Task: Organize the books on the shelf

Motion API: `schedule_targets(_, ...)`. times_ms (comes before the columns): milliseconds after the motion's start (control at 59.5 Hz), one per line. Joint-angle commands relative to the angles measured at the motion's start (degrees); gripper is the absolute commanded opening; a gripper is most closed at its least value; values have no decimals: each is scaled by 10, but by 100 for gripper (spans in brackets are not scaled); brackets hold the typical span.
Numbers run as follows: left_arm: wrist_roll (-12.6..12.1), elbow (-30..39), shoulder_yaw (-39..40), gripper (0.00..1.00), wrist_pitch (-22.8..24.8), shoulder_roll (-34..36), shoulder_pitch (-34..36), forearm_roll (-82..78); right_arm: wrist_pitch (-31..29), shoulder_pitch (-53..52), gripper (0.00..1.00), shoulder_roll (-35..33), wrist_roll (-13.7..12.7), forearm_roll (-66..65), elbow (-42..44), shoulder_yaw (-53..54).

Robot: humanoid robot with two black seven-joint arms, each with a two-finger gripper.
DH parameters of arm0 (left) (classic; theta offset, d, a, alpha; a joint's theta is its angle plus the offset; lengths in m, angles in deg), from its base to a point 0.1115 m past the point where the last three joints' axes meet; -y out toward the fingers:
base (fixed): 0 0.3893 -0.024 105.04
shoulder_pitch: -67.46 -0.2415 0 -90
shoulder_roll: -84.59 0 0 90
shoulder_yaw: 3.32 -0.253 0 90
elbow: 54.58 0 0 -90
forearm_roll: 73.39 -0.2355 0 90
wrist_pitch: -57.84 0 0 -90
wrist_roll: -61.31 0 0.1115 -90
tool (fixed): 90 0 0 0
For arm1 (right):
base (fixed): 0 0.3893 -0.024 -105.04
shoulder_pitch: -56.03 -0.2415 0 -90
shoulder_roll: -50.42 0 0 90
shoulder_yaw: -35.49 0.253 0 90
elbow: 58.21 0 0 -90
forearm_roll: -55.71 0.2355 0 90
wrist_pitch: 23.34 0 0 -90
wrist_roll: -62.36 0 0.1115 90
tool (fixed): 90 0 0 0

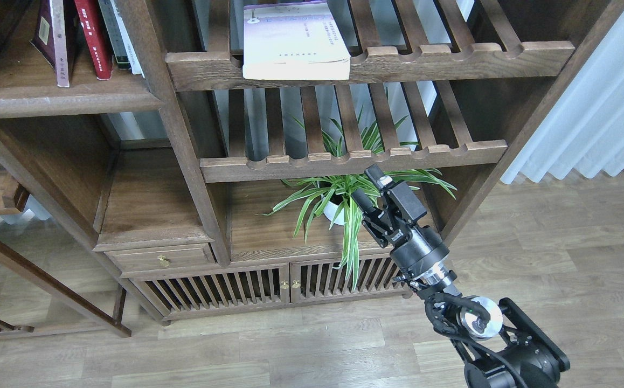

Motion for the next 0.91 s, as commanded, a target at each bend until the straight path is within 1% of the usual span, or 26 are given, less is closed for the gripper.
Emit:
schedule_targets(0,-22,57,5,75,0,40,-52,30,0,0,96,0,1,1,-5,3)
schedule_targets(67,-22,84,9,77,0,58,-76,40,0,0,96,0,5,1,-5,3)
schedule_targets(134,-25,112,25,78,0,72,-102,49,0,-2,96,1,16,1,-5,3)
schedule_targets(202,-29,137,39,78,0,74,-119,54,0,-6,96,0,20,1,-5,3)
schedule_targets(252,-43,164,50,78,-2,74,-141,60,0,-8,96,0,22,1,-5,3)
schedule_targets(286,-56,187,57,78,-9,74,-158,67,0,-9,96,0,22,1,-6,3)
schedule_targets(319,-69,218,66,78,-33,70,-184,79,0,-10,96,-1,21,1,-5,3)
schedule_targets(370,-73,243,73,78,-55,70,-208,88,0,-11,96,-4,21,1,-5,3)
schedule_targets(420,-74,261,83,79,-62,70,-224,90,0,-12,96,-5,21,1,-5,3)
schedule_targets(504,-75,266,100,80,-49,73,-243,92,0,-12,96,-6,20,1,-5,1)
schedule_targets(538,-77,266,111,80,-36,75,-250,92,0,-12,96,-6,20,0,-5,-2)
schedule_targets(605,-85,266,131,80,-6,76,-264,92,0,-11,96,-6,20,-1,-6,-2)
schedule_targets(622,-90,266,142,80,8,76,-275,92,0,-11,96,-7,20,-2,-6,-2)
schedule_targets(689,-94,266,164,80,41,75,-301,92,0,-10,96,-8,19,-2,-6,-2)
schedule_targets(806,-91,266,202,81,43,63,-342,97,0,-10,97,-8,18,-9,-5,-8)
schedule_targets(823,-90,266,209,82,43,47,-352,103,0,-11,97,-7,17,-16,-6,-9)
schedule_targets(890,-94,266,216,82,43,25,-363,104,0,-16,97,-3,17,-36,-6,-8)
